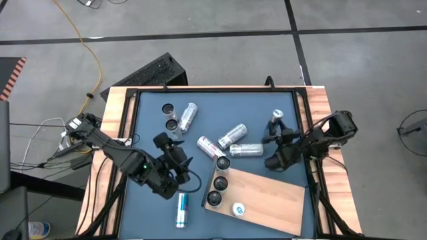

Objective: Place canned beverage on shelf
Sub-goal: Put the right blue soda can on the shelf

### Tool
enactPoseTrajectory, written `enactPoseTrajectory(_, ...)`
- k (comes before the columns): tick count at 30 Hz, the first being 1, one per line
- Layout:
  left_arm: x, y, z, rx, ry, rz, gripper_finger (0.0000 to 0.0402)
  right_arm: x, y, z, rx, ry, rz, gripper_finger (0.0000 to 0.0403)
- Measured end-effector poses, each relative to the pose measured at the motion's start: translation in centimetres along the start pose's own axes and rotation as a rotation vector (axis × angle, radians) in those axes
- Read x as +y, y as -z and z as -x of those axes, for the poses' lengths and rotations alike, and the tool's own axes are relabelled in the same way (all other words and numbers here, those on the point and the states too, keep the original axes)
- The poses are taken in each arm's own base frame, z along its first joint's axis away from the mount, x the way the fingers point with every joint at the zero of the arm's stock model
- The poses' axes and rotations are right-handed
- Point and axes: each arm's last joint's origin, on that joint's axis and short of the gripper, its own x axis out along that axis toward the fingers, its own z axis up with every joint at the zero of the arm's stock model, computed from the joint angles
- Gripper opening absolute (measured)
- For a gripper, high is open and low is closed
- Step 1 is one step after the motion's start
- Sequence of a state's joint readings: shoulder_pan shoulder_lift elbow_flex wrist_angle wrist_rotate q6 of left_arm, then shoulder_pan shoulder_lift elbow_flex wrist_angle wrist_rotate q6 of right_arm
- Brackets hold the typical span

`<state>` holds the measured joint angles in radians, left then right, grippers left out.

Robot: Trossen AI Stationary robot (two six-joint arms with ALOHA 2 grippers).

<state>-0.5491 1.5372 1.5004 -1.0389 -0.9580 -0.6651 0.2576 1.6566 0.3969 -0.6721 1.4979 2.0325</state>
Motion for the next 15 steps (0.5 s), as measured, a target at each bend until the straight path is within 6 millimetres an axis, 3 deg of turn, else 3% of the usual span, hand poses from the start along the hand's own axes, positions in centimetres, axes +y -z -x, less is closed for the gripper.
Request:
enactPoseTrajectory(8, 0.06, -0.02, -0.11, 0.008, 0.004, -0.007, 0.0303, 0.83, 0.49, -0.22, 0.069, 0.024, 0.104, 0.0255)
enactPoseTrajectory(15, 0.01, 0.04, -0.11, 0.025, 0.025, -0.018, 0.0303, 0.85, 0.95, 0.51, 0.216, 0.021, 0.117, 0.0260)
